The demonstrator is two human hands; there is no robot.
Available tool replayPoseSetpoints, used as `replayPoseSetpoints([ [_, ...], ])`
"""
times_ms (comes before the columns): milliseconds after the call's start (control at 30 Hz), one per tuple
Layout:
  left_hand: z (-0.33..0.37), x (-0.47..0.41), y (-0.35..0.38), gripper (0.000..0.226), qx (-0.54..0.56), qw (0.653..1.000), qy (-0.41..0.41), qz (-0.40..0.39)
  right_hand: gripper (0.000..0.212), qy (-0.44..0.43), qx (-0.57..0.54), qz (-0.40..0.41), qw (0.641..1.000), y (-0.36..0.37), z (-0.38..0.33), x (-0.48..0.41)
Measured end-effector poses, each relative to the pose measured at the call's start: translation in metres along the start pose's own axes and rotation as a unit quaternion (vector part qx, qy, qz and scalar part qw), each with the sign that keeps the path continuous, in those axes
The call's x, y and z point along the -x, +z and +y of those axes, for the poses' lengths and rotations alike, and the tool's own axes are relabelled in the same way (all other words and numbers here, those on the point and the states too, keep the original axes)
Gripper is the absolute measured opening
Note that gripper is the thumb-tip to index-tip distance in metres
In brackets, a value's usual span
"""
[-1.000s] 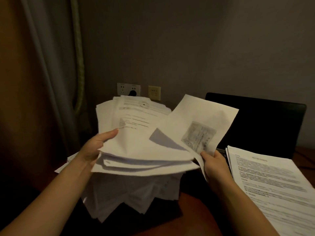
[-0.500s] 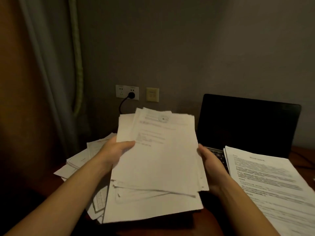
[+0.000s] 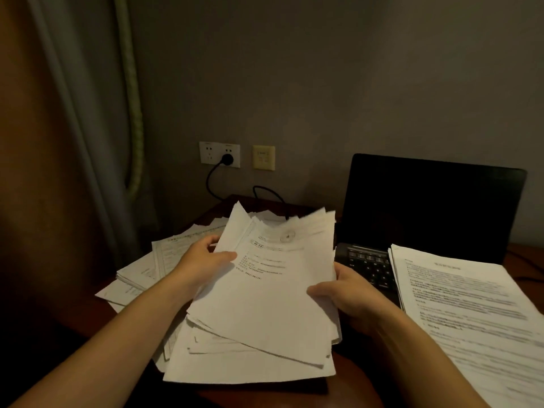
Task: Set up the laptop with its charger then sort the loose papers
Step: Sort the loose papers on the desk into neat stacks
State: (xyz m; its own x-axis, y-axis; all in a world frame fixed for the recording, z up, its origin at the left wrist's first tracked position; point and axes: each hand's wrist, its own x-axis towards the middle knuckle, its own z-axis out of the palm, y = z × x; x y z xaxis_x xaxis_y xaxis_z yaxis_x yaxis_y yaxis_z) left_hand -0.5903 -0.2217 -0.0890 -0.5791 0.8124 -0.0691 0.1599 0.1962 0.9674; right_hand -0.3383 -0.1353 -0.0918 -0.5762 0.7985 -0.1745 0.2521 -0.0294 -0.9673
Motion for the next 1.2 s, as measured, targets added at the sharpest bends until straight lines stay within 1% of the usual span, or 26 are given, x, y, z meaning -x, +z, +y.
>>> replayPoseSetpoints([
  [67,0.002,0.002,0.002,0.049,-0.012,1.0,0.02,0.003,0.04,-0.018,-0.019,0.028,0.999,-0.002,0.0,-0.002],
  [133,0.006,0.007,0.005,0.043,0.013,0.999,0.049,-0.018,0.043,-0.05,-0.049,0.049,0.996,-0.004,-0.001,-0.002],
  [200,0.015,0.011,0.006,0.04,0.046,0.996,0.066,-0.03,0.039,-0.089,-0.078,0.071,0.99,-0.005,-0.004,0.0],
  [267,0.029,0.016,0.004,0.041,0.067,0.993,0.092,-0.016,0.033,-0.129,-0.097,0.088,0.983,-0.005,-0.008,0.004],
  [367,0.051,0.021,0.0,0.039,0.096,0.983,0.157,0.017,0.03,-0.172,-0.126,0.106,0.971,-0.006,-0.013,0.008],
  [467,0.073,0.032,-0.003,0.028,0.134,0.963,0.232,0.028,0.031,-0.185,-0.174,0.104,0.962,-0.006,-0.023,0.012],
  [500,0.079,0.035,-0.004,0.024,0.146,0.956,0.252,0.032,0.028,-0.194,-0.177,0.1,0.96,-0.006,-0.03,0.013],
  [567,0.088,0.04,-0.006,0.021,0.168,0.946,0.275,0.042,0.024,-0.232,-0.133,0.104,0.958,-0.008,-0.044,0.016],
  [633,0.091,0.043,-0.008,0.024,0.179,0.941,0.283,0.053,0.024,-0.262,-0.096,0.093,0.956,-0.007,-0.056,0.018],
  [700,0.085,0.044,-0.009,0.025,0.167,0.943,0.282,0.059,0.027,-0.274,-0.086,0.072,0.955,-0.005,-0.062,0.017],
  [833,0.06,0.046,-0.003,0.017,0.148,0.954,0.257,0.052,0.034,-0.261,-0.096,0.064,0.958,0.009,-0.052,0.014],
  [967,0.062,0.046,0.0,0.014,0.161,0.949,0.268,0.05,0.036,-0.257,-0.112,0.079,0.957,0.015,-0.053,0.009],
  [1033,0.074,0.044,-0.003,0.016,0.172,0.942,0.285,0.049,0.036,-0.263,-0.107,0.079,0.956,0.011,-0.064,0.007],
  [1100,0.082,0.043,-0.006,0.019,0.181,0.937,0.296,0.041,0.031,-0.268,-0.098,0.071,0.956,0.007,-0.073,0.005],
  [1200,0.069,0.04,-0.007,0.021,0.173,0.946,0.272,0.04,0.031,-0.25,-0.1,0.064,0.961,0.011,-0.064,0.003],
])
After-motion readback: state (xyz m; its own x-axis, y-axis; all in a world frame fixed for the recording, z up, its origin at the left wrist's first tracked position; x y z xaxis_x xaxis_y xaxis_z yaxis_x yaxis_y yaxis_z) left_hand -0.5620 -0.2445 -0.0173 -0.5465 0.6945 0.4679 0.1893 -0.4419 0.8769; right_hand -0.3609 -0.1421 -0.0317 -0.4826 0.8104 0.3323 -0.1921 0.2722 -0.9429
